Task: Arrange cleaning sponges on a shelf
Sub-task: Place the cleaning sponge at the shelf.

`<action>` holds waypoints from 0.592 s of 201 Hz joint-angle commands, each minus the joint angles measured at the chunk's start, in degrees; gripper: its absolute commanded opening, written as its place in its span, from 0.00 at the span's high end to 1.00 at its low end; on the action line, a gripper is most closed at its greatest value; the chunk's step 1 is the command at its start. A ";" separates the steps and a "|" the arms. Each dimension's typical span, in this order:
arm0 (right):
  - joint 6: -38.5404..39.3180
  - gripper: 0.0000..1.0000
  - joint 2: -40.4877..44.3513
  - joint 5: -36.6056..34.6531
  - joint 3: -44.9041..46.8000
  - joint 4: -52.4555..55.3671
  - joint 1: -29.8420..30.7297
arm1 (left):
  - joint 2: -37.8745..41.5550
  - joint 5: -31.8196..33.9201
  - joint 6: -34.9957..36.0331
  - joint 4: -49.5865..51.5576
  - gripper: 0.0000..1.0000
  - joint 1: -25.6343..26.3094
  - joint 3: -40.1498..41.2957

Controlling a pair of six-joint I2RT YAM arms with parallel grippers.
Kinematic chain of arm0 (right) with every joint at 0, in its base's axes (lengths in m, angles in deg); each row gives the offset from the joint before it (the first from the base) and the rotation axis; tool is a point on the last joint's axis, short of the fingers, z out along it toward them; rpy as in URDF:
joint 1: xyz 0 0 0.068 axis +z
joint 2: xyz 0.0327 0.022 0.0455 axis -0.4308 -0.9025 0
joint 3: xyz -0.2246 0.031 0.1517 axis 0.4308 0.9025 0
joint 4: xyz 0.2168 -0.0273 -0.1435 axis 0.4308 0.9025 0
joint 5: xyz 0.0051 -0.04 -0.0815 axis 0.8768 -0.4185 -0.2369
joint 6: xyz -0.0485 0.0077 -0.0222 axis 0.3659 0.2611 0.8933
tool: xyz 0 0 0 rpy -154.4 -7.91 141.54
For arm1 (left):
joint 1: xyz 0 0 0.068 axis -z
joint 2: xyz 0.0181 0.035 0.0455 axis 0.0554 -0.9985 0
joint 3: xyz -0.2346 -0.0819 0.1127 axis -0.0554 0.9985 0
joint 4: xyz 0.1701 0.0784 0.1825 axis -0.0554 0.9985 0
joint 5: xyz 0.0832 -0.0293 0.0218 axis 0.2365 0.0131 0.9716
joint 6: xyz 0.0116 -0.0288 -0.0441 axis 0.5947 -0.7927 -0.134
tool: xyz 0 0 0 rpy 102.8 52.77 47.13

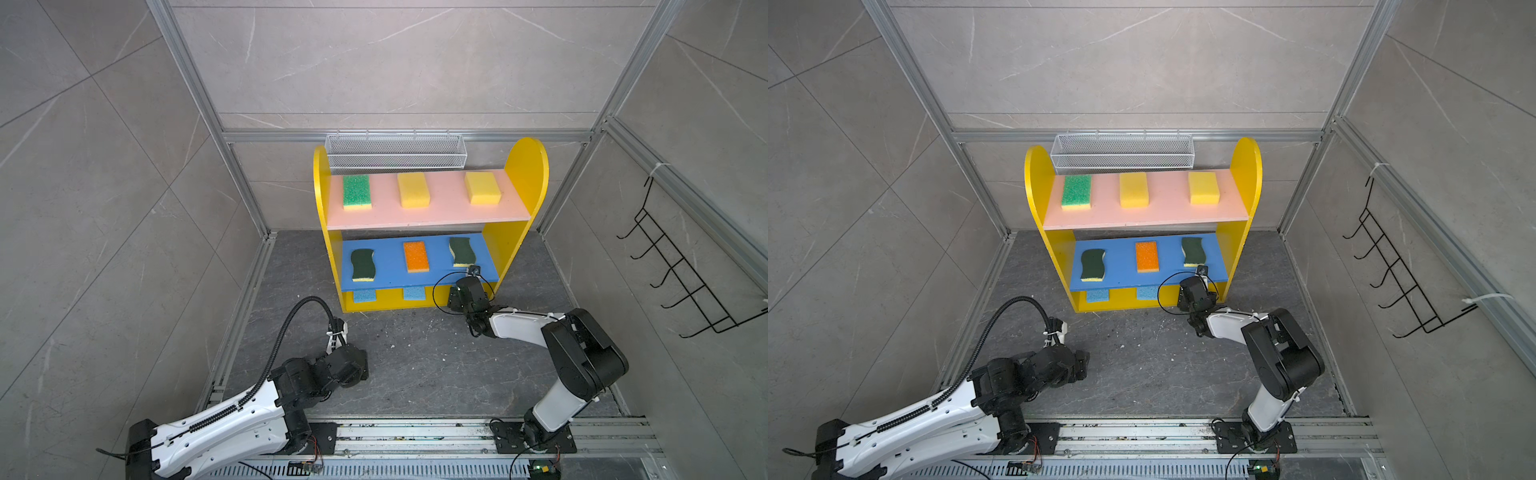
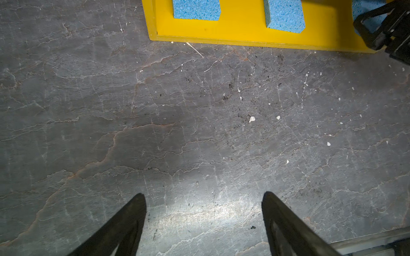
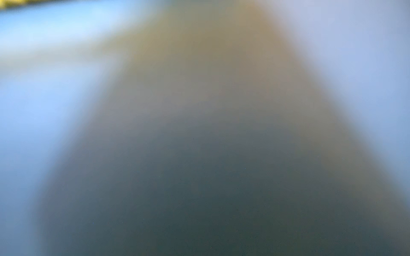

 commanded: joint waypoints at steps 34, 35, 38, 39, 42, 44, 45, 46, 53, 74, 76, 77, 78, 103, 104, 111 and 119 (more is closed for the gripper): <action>-2.64 0.21 -3.18 -1.65 -2.61 8.12 0.03 | -1.65 0.66 1.88 -0.95 0.16 -0.12 -3.31; -2.59 0.21 -3.21 -1.68 -2.67 8.19 0.06 | -1.62 0.66 1.88 -0.95 0.16 -0.12 -3.34; -2.64 0.21 -3.24 -1.77 -2.76 8.31 0.08 | -1.59 0.66 1.85 -0.95 0.16 -0.12 -3.29; -2.68 0.21 -3.25 -1.79 -2.74 8.38 0.04 | -1.55 0.66 1.82 -0.95 0.16 -0.12 -3.28; -2.67 0.21 -3.31 -1.81 -2.80 8.45 0.08 | -1.54 0.64 1.80 -0.87 0.16 -0.09 -3.29; -2.64 0.21 -3.31 -1.87 -2.84 8.51 0.08 | -1.44 0.61 1.79 -0.86 0.16 -0.09 -3.24; -2.59 0.20 -3.32 -1.88 -2.87 8.52 0.08 | -1.43 0.63 1.79 -0.86 0.16 -0.11 -3.21; -2.60 0.20 -3.29 -1.84 -2.89 8.52 0.08 | -1.42 0.65 1.79 -0.86 0.16 -0.07 -3.20; -2.54 0.20 -3.19 -1.93 -2.91 8.63 0.08 | -1.17 0.67 1.73 -0.77 0.16 -0.08 -3.12; -2.96 0.19 -3.43 -2.36 -3.57 10.28 0.17 | -0.16 0.81 1.44 -0.25 0.16 -0.11 -2.95; -3.04 0.19 -3.47 -2.47 -3.60 10.46 0.17 | -0.13 0.83 1.42 -0.18 0.16 -0.12 -2.98; -3.05 0.18 -3.45 -2.45 -3.65 10.50 0.21 | -0.11 0.79 1.43 -0.12 0.16 -0.12 -2.95; -3.06 0.18 -3.48 -2.43 -3.67 10.48 0.24 | -0.06 0.77 1.44 -0.10 0.16 -0.08 -2.94; -2.66 0.19 -3.01 -2.99 -3.66 10.79 0.50 | 0.85 0.92 1.44 0.29 0.16 -0.10 -2.95; -2.60 0.19 -2.91 -2.97 -3.59 10.76 0.56 | 0.86 0.92 1.44 0.29 0.16 -0.07 -2.98; -2.18 0.19 -2.31 -3.21 -3.01 10.19 0.94 | 1.06 0.79 1.43 0.33 0.16 -0.12 -2.84; -1.33 0.19 -1.33 -3.88 -1.95 8.89 1.73 | 1.05 0.75 1.52 0.37 0.16 -0.09 -2.95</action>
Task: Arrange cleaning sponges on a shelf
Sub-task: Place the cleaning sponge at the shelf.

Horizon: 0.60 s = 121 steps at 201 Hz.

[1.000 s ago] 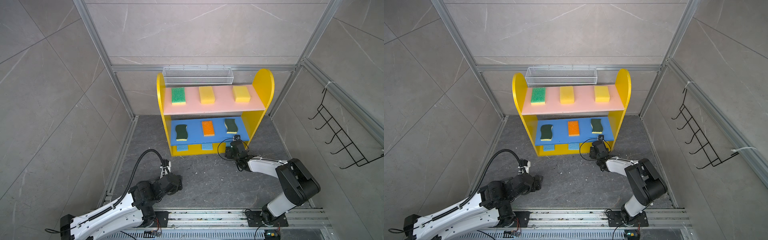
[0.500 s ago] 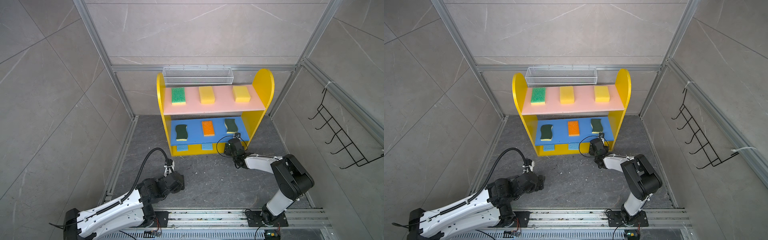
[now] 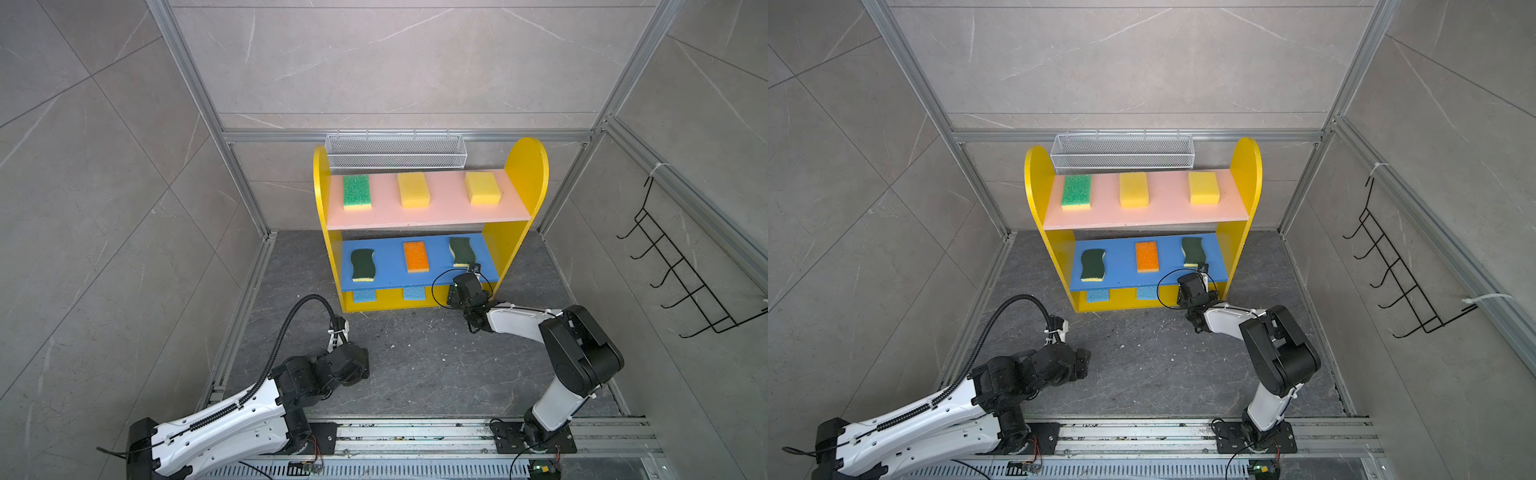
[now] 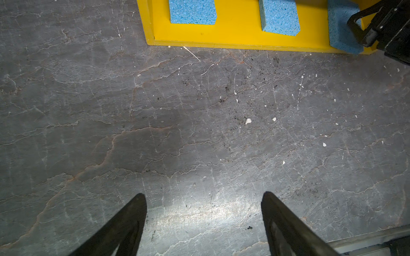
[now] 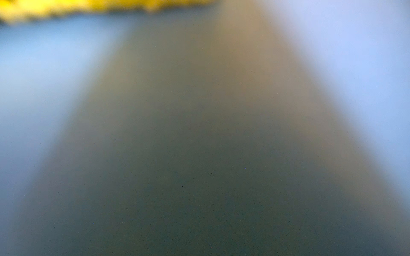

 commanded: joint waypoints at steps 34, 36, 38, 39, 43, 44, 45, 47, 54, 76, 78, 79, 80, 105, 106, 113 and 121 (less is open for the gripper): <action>1.79 0.20 5.50 -4.25 5.06 2.64 5.16 | 0.46 0.46 1.22 0.77 0.17 -0.12 -2.23; 1.54 0.21 5.79 -4.09 5.29 2.69 5.17 | 0.46 0.46 1.22 0.77 0.17 -0.12 -2.23; 1.30 0.21 6.25 -3.85 5.54 2.71 5.18 | 0.39 0.46 1.22 0.77 0.17 -0.12 -2.27; 1.16 0.21 6.46 -3.78 5.66 2.66 5.18 | 0.38 0.46 1.22 0.77 0.17 -0.12 -2.25; 0.64 0.22 7.27 -3.38 6.28 2.64 5.18 | 0.37 0.46 1.16 0.69 0.17 -0.06 -2.23; 0.52 0.22 7.46 -3.24 6.51 2.68 5.18 | 0.37 0.42 1.15 0.68 0.17 -0.09 -2.23; 0.42 0.23 7.68 -3.17 6.67 2.65 5.18 | 0.37 0.44 1.14 0.68 0.17 -0.11 -2.27; 0.14 0.23 8.07 -3.05 6.94 2.63 5.18 | 0.37 0.46 1.07 0.68 0.17 -0.08 -2.24; -1.14 0.24 9.41 -2.48 7.94 2.94 5.14 | 0.41 0.46 0.90 0.60 0.17 -0.11 -2.15; -3.54 0.31 13.08 1.21 11.64 1.18 5.17 | 0.71 -1.29 0.78 0.33 0.18 -0.08 -1.82; -3.73 0.31 13.37 1.56 11.96 0.97 5.18 | 0.78 -1.29 0.78 0.26 0.18 -0.11 -1.82; -3.86 0.31 13.49 1.70 12.12 0.87 5.22 | 0.80 -1.30 0.78 0.25 0.18 -0.03 -1.80; -3.97 0.31 13.60 1.85 12.33 0.74 5.25 | 0.85 -1.34 0.78 0.25 0.18 -0.08 -1.75; -6.94 0.43 14.78 5.51 14.56 -0.95 5.05 | 1.91 -1.81 0.96 -0.35 0.18 0.02 -1.28; -7.05 0.43 14.77 5.64 14.65 -1.01 5.07 | 1.98 -1.82 0.96 -0.41 0.18 -0.01 -1.23; -8.12 0.50 14.80 6.62 14.99 -1.23 4.90 | 2.36 -1.83 1.09 -0.67 0.18 -0.02 -0.94; -9.53 0.56 14.78 7.69 15.43 -1.46 4.50 | 2.70 -1.98 1.25 -0.90 0.18 -0.06 -0.68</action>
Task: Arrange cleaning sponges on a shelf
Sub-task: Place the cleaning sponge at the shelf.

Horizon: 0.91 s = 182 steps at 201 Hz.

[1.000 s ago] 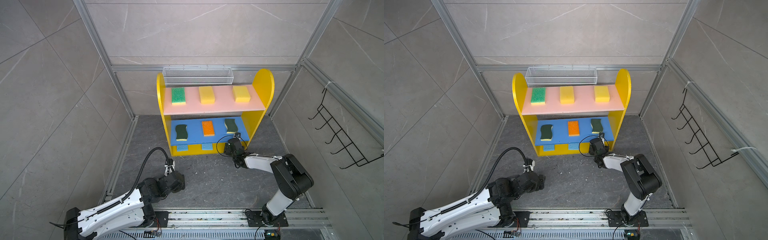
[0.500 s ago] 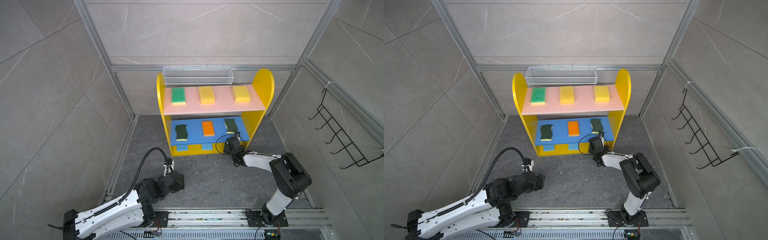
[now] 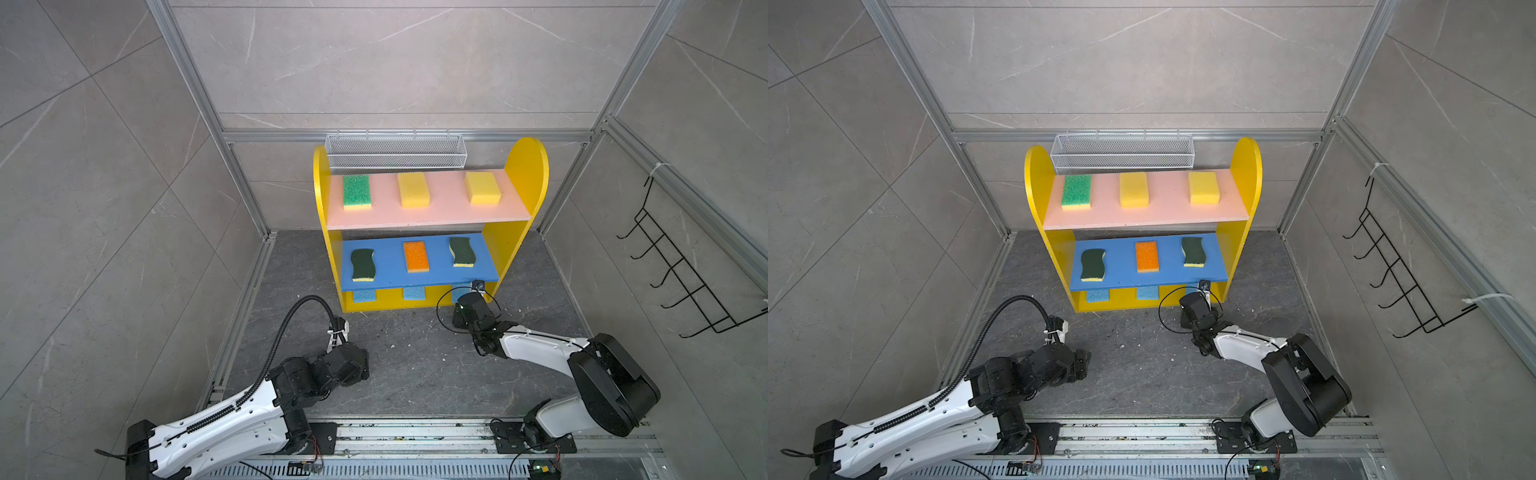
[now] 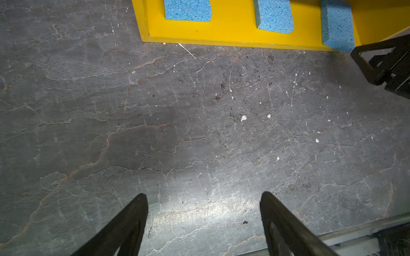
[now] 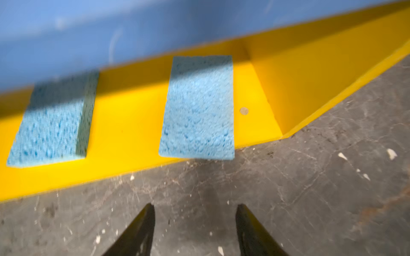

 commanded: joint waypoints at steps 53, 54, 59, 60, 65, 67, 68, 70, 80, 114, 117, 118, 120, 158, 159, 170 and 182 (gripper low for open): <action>-9.05 0.73 1.10 12.80 4.49 -5.38 -6.85 | 3.83 -0.56 2.27 -2.42 0.18 -0.11 1.11; -9.07 0.73 1.07 12.97 4.55 -5.53 -6.99 | 3.85 -0.58 2.27 -2.45 0.18 -0.12 1.13; -9.16 0.74 0.93 14.06 4.63 -6.23 -7.62 | 4.02 -0.66 2.45 -2.85 0.18 -0.05 1.50; -9.22 0.74 0.94 14.30 4.62 -6.35 -7.72 | 4.03 -0.68 2.45 -2.93 0.18 0.00 1.55; -9.42 0.75 0.76 15.19 4.76 -6.82 -8.39 | 4.21 -0.76 2.53 -3.31 0.18 0.01 1.88; -9.49 0.75 0.70 15.47 4.74 -7.07 -8.64 | 4.35 -0.77 2.54 -3.46 0.18 -0.02 1.96; -9.55 0.75 0.74 15.67 4.72 -7.12 -8.76 | 4.35 -0.77 2.54 -3.50 0.18 -0.03 1.95; -9.61 0.75 0.65 15.99 4.77 -7.32 -8.96 | 4.38 -0.78 2.54 -3.64 0.18 -0.10 2.10; -9.86 0.76 0.33 17.33 4.79 -8.08 -10.02 | 4.72 -0.75 2.55 -4.05 0.18 -0.02 2.54; -9.89 0.76 -1.83 19.46 3.72 -8.82 -12.04 | 5.84 -0.35 2.45 -4.42 0.18 -0.08 3.66; -9.89 0.76 -2.08 19.47 3.67 -8.91 -12.19 | 5.92 -0.21 2.50 -4.42 0.18 -0.08 3.65; -9.89 0.76 -2.15 19.51 3.62 -8.97 -12.25 | 5.95 -0.19 2.52 -4.42 0.18 -0.10 3.72; -9.89 0.76 -2.31 19.54 3.60 -9.05 -12.36 | 5.97 -0.17 2.54 -4.42 0.18 -0.05 3.75; -10.24 0.77 -4.58 19.56 2.83 -10.63 -13.63 | 6.85 1.01 3.06 -4.16 0.18 -0.12 3.97; -10.28 0.77 -4.67 19.56 2.80 -10.66 -13.67 | 6.86 1.04 3.02 -4.16 0.18 -0.08 4.01; -10.41 0.77 -5.40 19.25 2.44 -11.01 -13.78 | 6.94 1.32 3.06 -3.98 0.18 -0.12 3.97; -10.59 0.77 -6.17 19.05 2.07 -11.63 -13.97 | 6.93 1.53 3.16 -3.97 0.18 -0.12 3.93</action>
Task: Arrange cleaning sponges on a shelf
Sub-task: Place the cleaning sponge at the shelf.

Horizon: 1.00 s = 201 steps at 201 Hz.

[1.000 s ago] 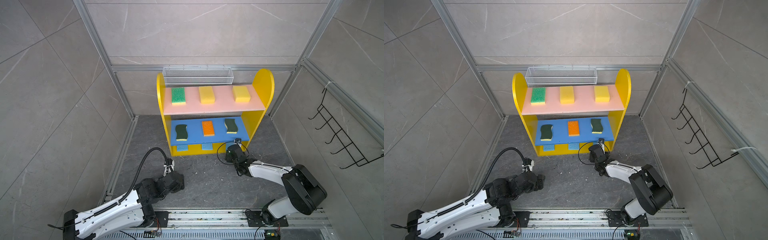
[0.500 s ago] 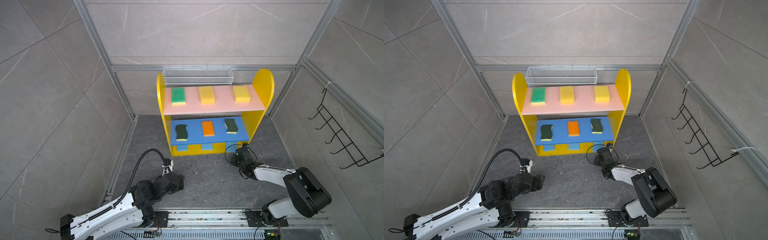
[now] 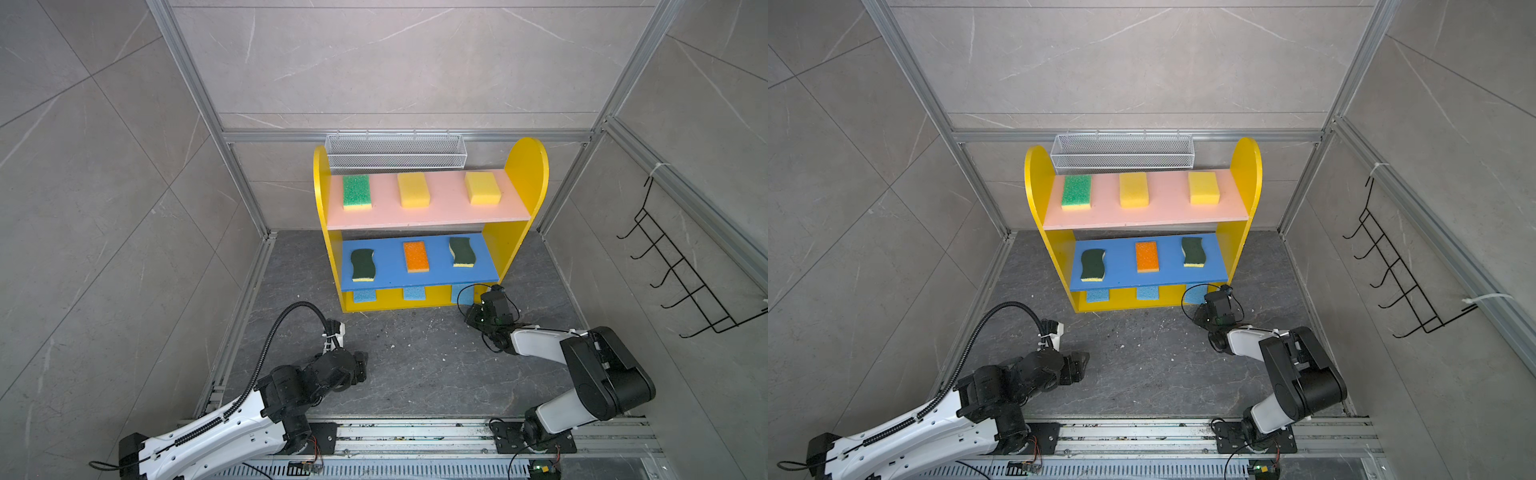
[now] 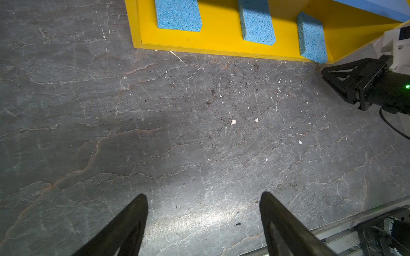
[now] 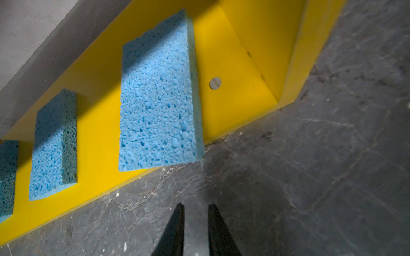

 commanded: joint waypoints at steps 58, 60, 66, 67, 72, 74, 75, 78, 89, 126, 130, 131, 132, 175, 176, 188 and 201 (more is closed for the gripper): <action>-2.26 0.78 -4.69 -1.18 -2.89 -6.76 -1.36 | -0.46 2.74 1.82 -1.23 0.19 -0.09 0.18; -2.30 0.78 -4.74 -1.19 -2.90 -6.97 -1.44 | -0.46 3.03 1.81 -1.23 0.19 -0.09 0.15; -2.49 0.78 -5.03 -1.20 -3.01 -7.43 -1.50 | -0.59 3.26 1.84 -1.31 0.19 -0.12 0.05; -2.50 0.78 -5.08 -1.20 -3.03 -7.47 -1.59 | -0.55 3.34 1.82 -1.31 0.19 -0.12 0.05; -2.64 0.78 -5.34 -1.24 -3.25 -7.66 -1.76 | -0.69 3.48 1.83 -1.31 0.19 -0.08 0.05; -2.61 0.78 -5.43 -1.27 -3.34 -7.59 -1.81 | -0.69 3.48 1.81 -1.31 0.19 -0.07 0.03; -2.60 0.78 -5.51 -1.28 -3.42 -7.60 -1.83 | -0.69 3.54 1.81 -1.31 0.19 -0.05 0.04; -2.62 0.78 -5.68 -1.28 -3.55 -7.56 -1.85 | -0.73 3.59 1.79 -1.36 0.19 -0.12 0.05; -2.51 0.78 -6.47 -1.37 -4.08 -7.51 -2.09 | -0.68 3.94 1.83 -1.40 0.19 -0.10 0.14; -3.12 0.78 -8.44 -1.88 -4.72 -8.78 -2.58 | -0.78 4.98 2.07 -1.14 0.19 -0.11 -0.26; -3.13 0.78 -8.60 -2.06 -4.72 -8.95 -2.70 | -0.84 5.08 2.07 -1.20 0.19 -0.12 -0.23; -3.13 0.78 -8.58 -2.11 -4.72 -8.98 -2.71 | -0.85 5.13 2.11 -1.22 0.19 -0.12 -0.22; -3.08 0.78 -8.66 -2.18 -4.72 -9.04 -2.68 | -0.86 5.15 2.09 -1.22 0.19 -0.12 -0.21; -2.78 0.79 -8.11 -3.43 -4.44 -10.26 -3.06 | -1.79 5.53 1.73 -1.86 0.19 -0.12 0.14; -2.82 0.79 -8.08 -3.46 -4.41 -10.29 -3.03 | -1.77 5.53 1.76 -1.85 0.19 -0.08 0.10; -2.73 0.79 -6.92 -3.48 -4.13 -10.22 -3.06 | -2.16 5.61 1.91 -2.10 0.19 -0.09 -0.10; -2.60 0.79 -5.63 -3.80 -3.68 -9.87 -3.03 | -2.60 5.75 1.91 -2.43 0.19 -0.12 -0.10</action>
